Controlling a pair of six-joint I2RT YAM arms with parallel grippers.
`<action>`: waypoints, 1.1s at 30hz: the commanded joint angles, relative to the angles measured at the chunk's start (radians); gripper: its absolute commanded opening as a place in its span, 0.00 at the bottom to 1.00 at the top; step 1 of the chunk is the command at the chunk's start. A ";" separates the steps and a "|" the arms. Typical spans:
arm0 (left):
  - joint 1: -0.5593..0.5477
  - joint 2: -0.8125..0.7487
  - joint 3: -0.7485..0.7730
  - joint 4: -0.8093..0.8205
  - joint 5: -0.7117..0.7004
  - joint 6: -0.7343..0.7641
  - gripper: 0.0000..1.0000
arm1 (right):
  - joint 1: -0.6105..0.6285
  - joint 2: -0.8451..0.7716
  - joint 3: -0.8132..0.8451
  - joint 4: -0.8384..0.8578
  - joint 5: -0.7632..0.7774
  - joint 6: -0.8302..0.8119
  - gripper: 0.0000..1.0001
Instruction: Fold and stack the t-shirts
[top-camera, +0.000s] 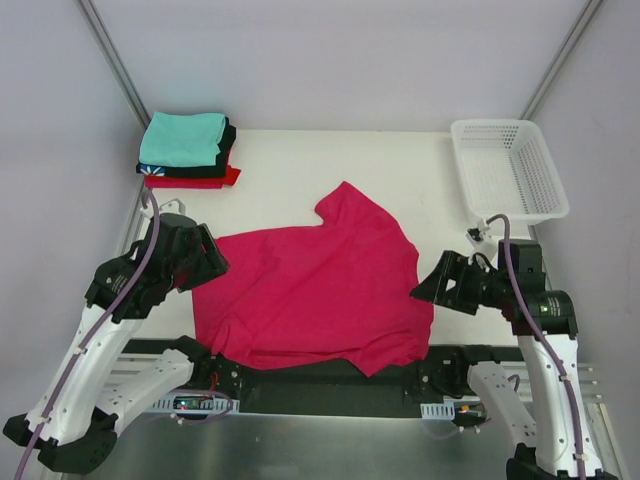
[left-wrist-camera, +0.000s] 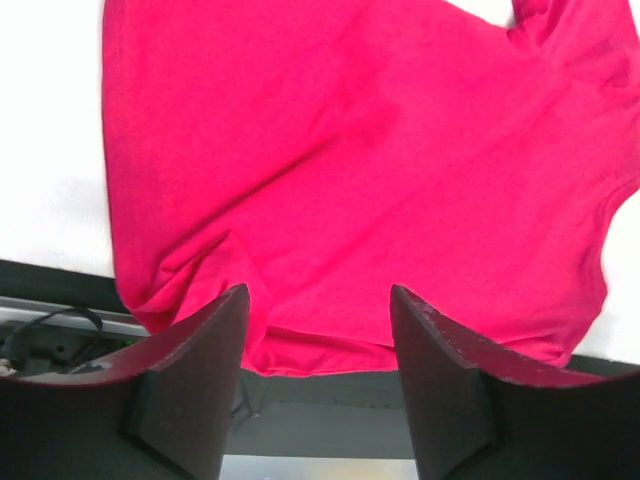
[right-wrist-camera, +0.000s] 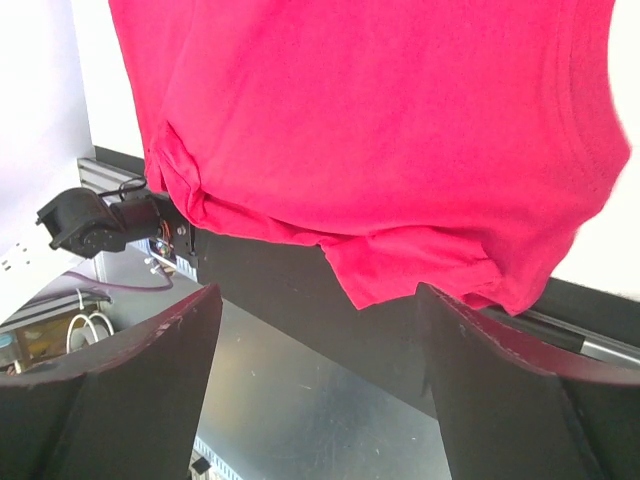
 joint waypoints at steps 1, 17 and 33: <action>-0.010 0.052 0.045 0.014 0.018 0.005 0.65 | 0.003 0.056 0.112 0.005 0.051 -0.017 0.82; -0.008 0.365 -0.122 0.464 -0.030 0.175 0.39 | 0.167 0.706 0.309 0.423 0.217 -0.052 0.01; 0.147 0.759 -0.007 0.589 -0.025 0.214 0.00 | 0.228 1.311 0.725 0.320 0.404 -0.170 0.01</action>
